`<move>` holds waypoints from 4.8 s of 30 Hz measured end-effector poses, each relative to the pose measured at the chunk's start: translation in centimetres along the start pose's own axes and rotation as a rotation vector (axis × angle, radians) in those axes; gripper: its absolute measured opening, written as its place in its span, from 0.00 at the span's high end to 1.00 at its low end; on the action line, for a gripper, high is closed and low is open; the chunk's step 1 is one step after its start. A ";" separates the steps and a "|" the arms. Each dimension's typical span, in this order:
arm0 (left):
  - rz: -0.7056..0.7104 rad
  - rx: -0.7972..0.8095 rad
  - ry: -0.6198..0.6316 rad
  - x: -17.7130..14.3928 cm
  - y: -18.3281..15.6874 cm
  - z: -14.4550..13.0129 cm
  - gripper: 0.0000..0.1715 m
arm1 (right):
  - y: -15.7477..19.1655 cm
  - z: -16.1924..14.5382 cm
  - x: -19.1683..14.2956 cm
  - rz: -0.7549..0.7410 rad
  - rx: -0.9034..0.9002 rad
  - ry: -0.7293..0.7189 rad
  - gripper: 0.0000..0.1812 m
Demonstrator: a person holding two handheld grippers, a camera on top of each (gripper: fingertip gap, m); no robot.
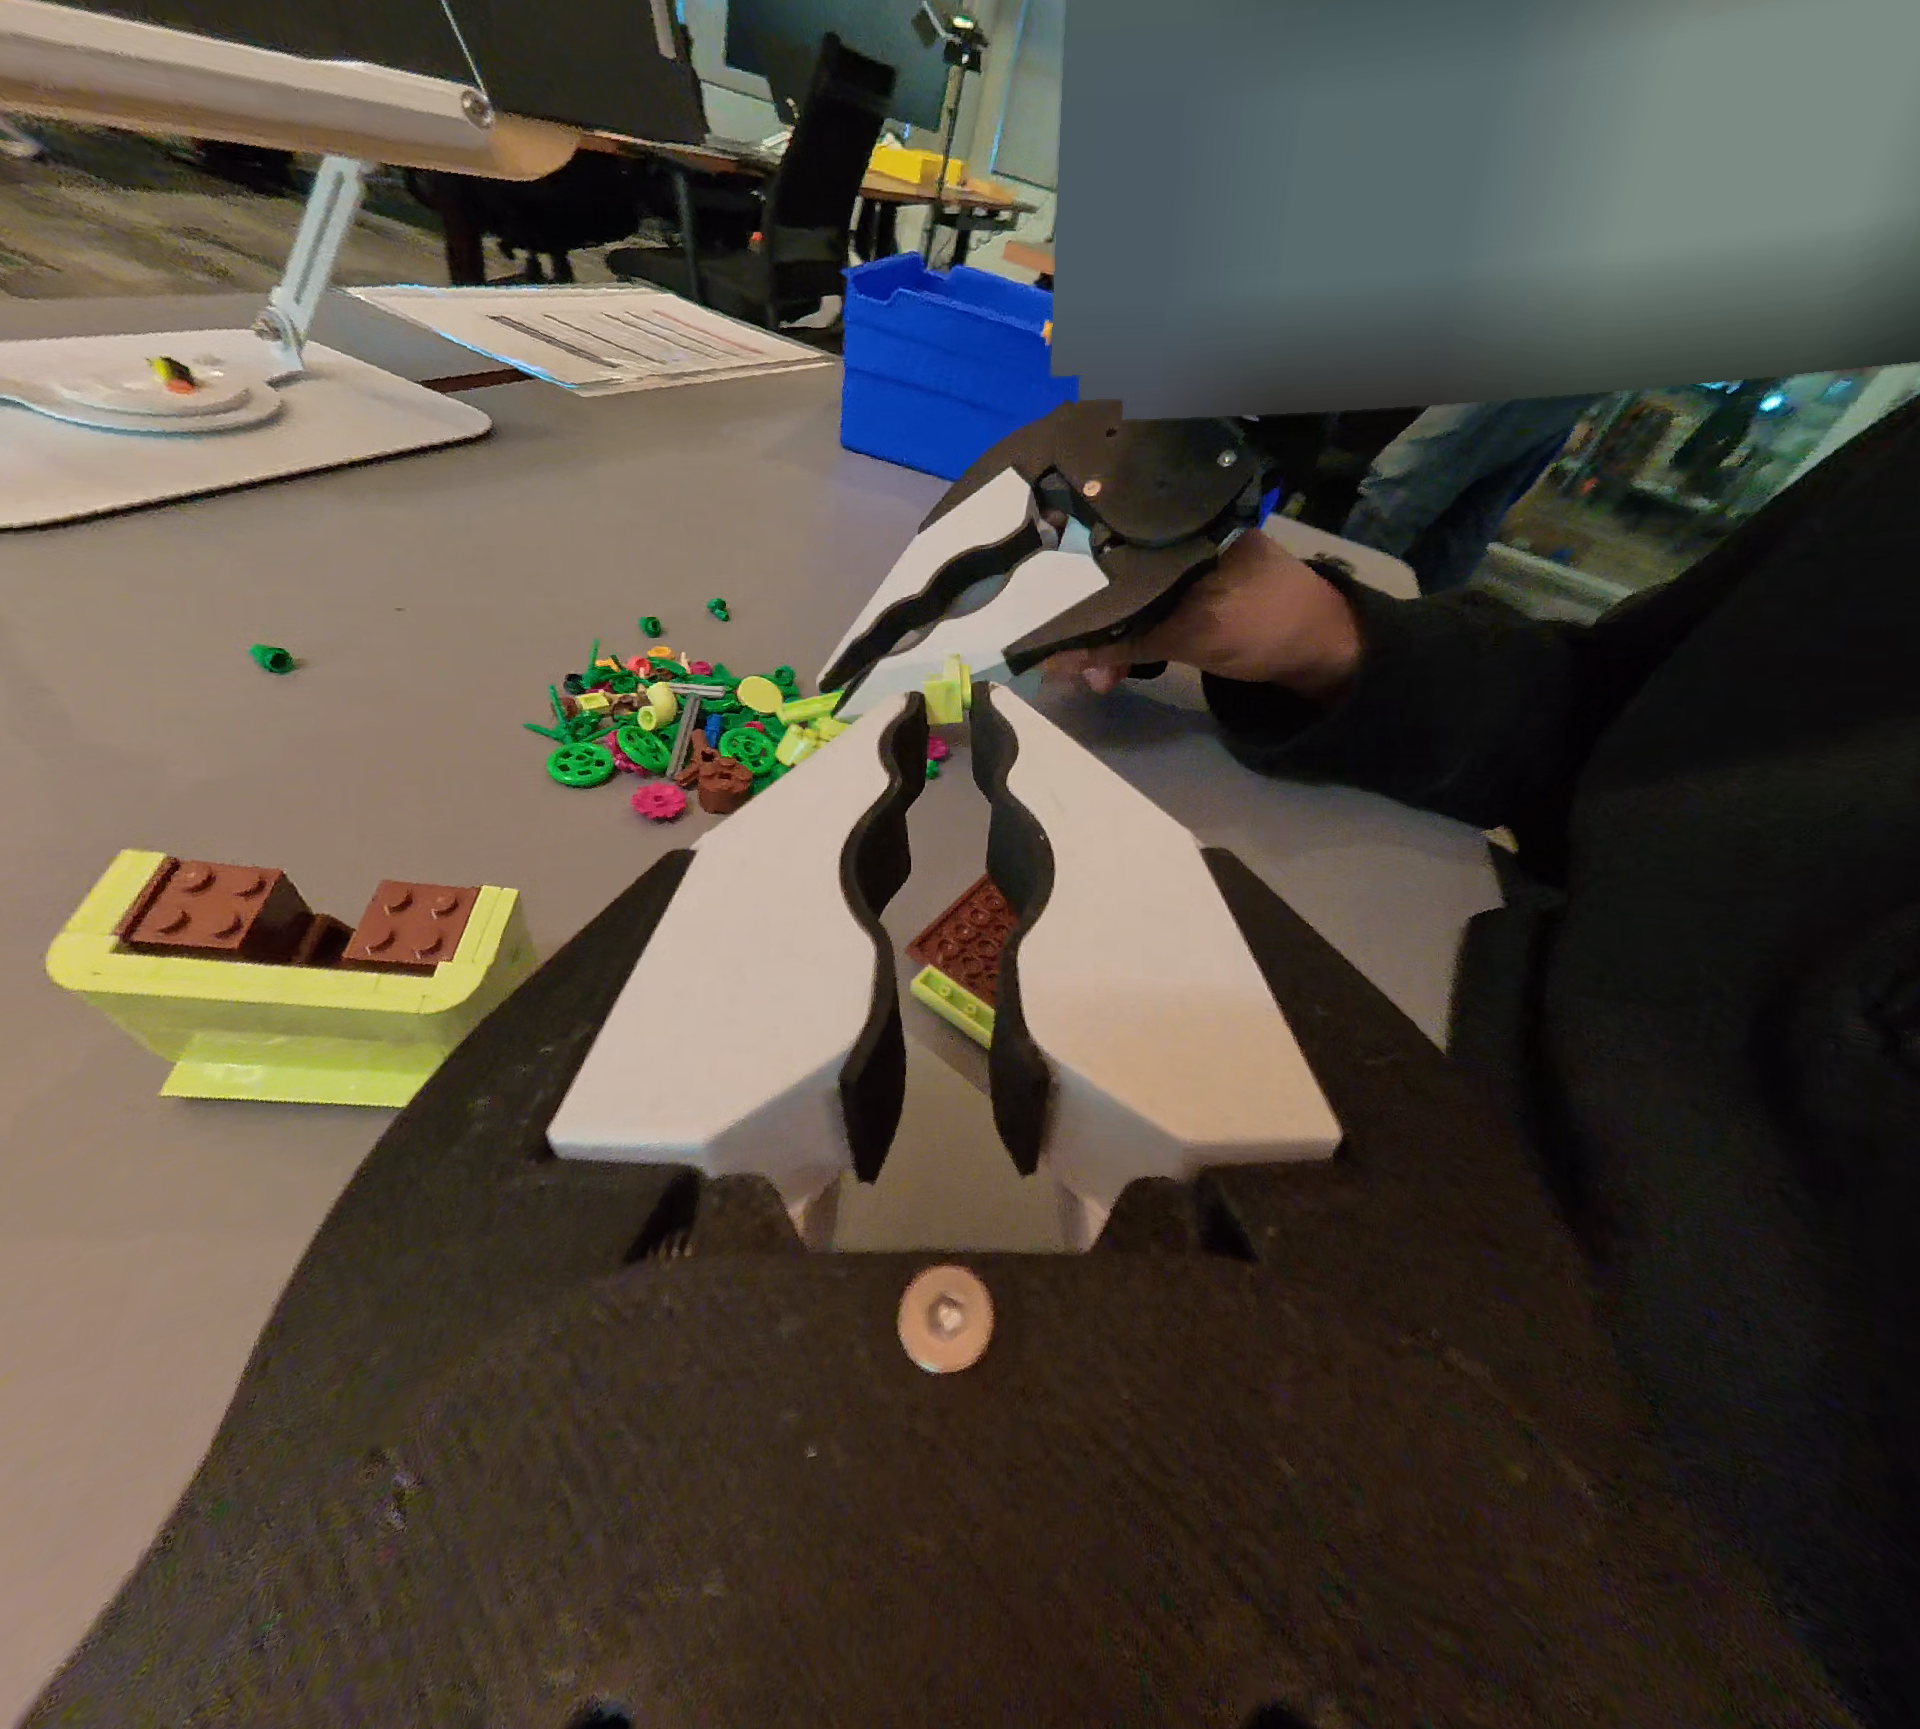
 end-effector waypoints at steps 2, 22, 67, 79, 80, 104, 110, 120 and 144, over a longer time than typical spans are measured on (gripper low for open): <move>0.031 0.026 0.016 0.2 0.0 -0.1 0.98 | -0.3 0.4 0.2 -0.059 -0.037 -0.026 0.85; -0.070 -0.044 0.078 1.2 -1.2 -1.0 0.98 | 8.4 6.6 -5.0 0.039 -0.460 -0.541 0.97; -0.232 -0.336 -0.128 0.4 -1.3 0.5 0.98 | 7.8 7.0 -5.0 1.027 0.706 -0.431 0.97; -0.183 -0.602 -0.161 0.7 0.6 -0.6 0.98 | 7.0 7.5 -5.0 0.357 0.084 -0.551 0.83; -0.175 -0.597 -0.161 0.8 0.6 -0.6 0.98 | 7.3 7.4 -4.9 0.365 0.082 -0.539 0.84; 0.217 0.125 -0.003 1.3 0.4 0.2 0.98 | 4.9 5.3 -2.6 0.927 0.995 -0.325 0.99; 0.262 0.185 0.024 1.4 0.3 0.1 0.98 | 5.4 6.2 -3.1 0.620 0.622 -0.399 0.99; 0.386 0.465 0.154 1.8 0.3 -0.9 0.97 | 5.8 6.2 -2.9 0.580 0.624 -0.382 0.99; 0.365 0.524 0.144 1.7 -0.4 -0.3 0.98 | 5.9 6.9 -4.3 0.723 0.619 -0.448 0.81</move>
Point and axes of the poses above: each gripper's, where its closed fingertips meet, x out along the fingers, z out of its top, y = z × x across the jaws, the point moved 3 cm from there along -x, back along the fingers, and after that the axes turned 5 degrees about -z, right-handed, at the moved point
